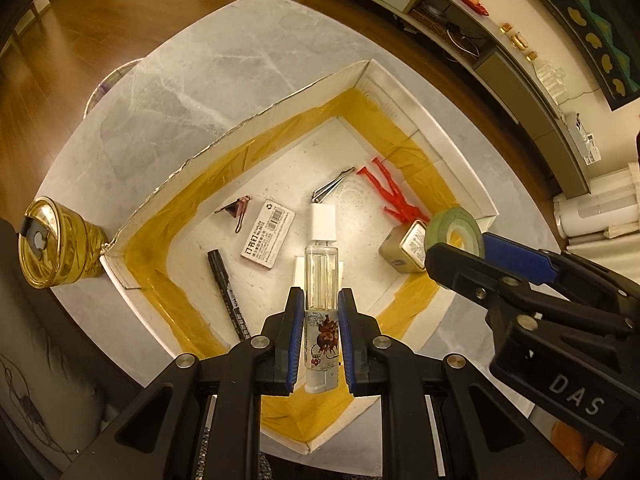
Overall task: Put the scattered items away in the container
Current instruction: 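Lift and carry the glue tube and tape roll with both grippers over the box, then open both grippers to drop the glue tube and tape roll into the box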
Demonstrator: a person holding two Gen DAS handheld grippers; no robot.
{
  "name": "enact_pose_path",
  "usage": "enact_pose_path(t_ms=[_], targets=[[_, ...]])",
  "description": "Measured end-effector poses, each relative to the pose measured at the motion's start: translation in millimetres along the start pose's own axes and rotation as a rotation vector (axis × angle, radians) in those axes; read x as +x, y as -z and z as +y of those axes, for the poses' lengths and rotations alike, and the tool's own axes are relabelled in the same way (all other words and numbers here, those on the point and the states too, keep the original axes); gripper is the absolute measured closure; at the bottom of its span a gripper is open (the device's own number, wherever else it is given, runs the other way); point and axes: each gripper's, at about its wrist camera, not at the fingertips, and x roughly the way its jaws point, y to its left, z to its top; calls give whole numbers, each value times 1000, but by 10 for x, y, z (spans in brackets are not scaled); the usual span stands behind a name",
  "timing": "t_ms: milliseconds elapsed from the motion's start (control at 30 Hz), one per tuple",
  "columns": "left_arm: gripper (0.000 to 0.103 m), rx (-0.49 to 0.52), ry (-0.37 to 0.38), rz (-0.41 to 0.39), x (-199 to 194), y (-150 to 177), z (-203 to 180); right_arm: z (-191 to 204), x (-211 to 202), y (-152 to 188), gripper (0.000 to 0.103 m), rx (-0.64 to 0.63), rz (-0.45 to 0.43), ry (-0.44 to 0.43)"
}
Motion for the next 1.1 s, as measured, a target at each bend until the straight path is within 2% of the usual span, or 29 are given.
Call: enact_pose_path(t_ms=[400,533,633,933,1100], targets=[[83,-7,23,39,174,-93,70,-55,302,-145,51,7,61,46],[71,-17,16,40,193,-93,100,-77,346,-141,51,1,76,62],[71,-23,20,38,198,-85,117,-85,354,-146,51,-10,79,84],[71,-37,51,18,131,9,96,-93,284,-164,51,-4,76,60],[62,-47,49,11,91,65,108,-31,248,-159,51,-14,73,45]])
